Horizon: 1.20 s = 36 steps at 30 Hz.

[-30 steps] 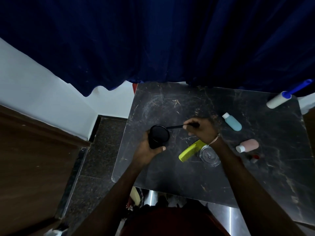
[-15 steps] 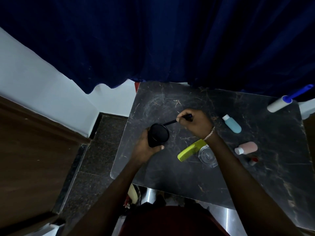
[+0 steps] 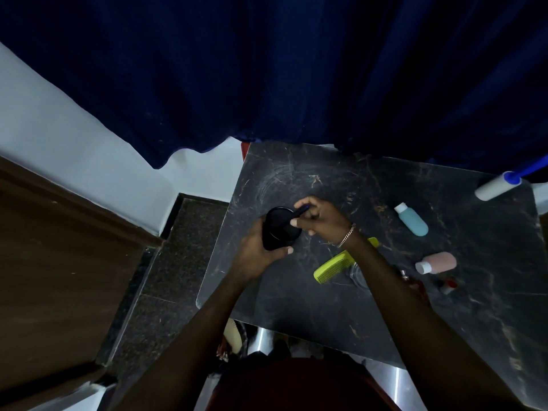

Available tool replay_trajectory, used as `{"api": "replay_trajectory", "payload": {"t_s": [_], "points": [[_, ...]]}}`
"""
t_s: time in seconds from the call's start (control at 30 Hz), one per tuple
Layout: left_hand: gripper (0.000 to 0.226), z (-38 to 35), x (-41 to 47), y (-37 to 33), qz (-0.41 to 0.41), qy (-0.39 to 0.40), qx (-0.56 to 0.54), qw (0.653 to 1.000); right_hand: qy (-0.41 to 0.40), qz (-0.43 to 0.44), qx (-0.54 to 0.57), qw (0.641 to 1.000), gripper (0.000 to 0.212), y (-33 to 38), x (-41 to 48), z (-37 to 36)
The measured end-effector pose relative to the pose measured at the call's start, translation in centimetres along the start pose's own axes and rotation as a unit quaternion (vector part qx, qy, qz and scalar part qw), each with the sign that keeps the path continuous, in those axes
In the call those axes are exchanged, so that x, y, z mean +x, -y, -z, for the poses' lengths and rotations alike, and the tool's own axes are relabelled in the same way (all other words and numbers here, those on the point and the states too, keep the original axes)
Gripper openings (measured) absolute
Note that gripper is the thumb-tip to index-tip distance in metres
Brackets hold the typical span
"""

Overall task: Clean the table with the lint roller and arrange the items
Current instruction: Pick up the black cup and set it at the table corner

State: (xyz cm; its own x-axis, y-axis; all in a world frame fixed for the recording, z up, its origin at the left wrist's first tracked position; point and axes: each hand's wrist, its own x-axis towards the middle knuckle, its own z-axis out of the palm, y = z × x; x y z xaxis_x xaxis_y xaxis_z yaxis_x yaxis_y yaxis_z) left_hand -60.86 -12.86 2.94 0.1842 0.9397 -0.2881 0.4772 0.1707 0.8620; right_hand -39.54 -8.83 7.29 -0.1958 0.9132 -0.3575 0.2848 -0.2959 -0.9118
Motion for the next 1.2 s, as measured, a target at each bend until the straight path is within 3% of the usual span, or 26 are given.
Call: {"api": "replay_trajectory", "payload": {"t_s": [0.27,0.4,0.73,1.0,1.2], "points": [[0.089,1.0,1.0,0.2,0.035,-0.009,-0.059,0.998,-0.013,-0.057,0.173,0.983,0.048,-2.1,0.3,-0.8],[0.087,1.2,1.9,0.3,0.040,0.004,-0.075,0.996,0.042,-0.056,0.115,0.991,0.061,-3.3,0.3,-1.9],[0.081,1.3,6.1,0.0,0.019,0.023,-0.055,0.998,-0.013,-0.021,0.056,0.998,0.071,-3.1,4.5,-1.6],[0.073,2.3,14.0,-0.7,-0.009,-0.046,-0.013,0.999,-0.068,0.033,-0.024,0.997,0.074,-1.8,13.0,-0.8],[0.085,3.5,20.0,-0.2,-0.070,-0.071,0.034,0.994,-0.074,0.071,-0.117,0.988,0.078,-2.5,20.2,-0.2]]}}
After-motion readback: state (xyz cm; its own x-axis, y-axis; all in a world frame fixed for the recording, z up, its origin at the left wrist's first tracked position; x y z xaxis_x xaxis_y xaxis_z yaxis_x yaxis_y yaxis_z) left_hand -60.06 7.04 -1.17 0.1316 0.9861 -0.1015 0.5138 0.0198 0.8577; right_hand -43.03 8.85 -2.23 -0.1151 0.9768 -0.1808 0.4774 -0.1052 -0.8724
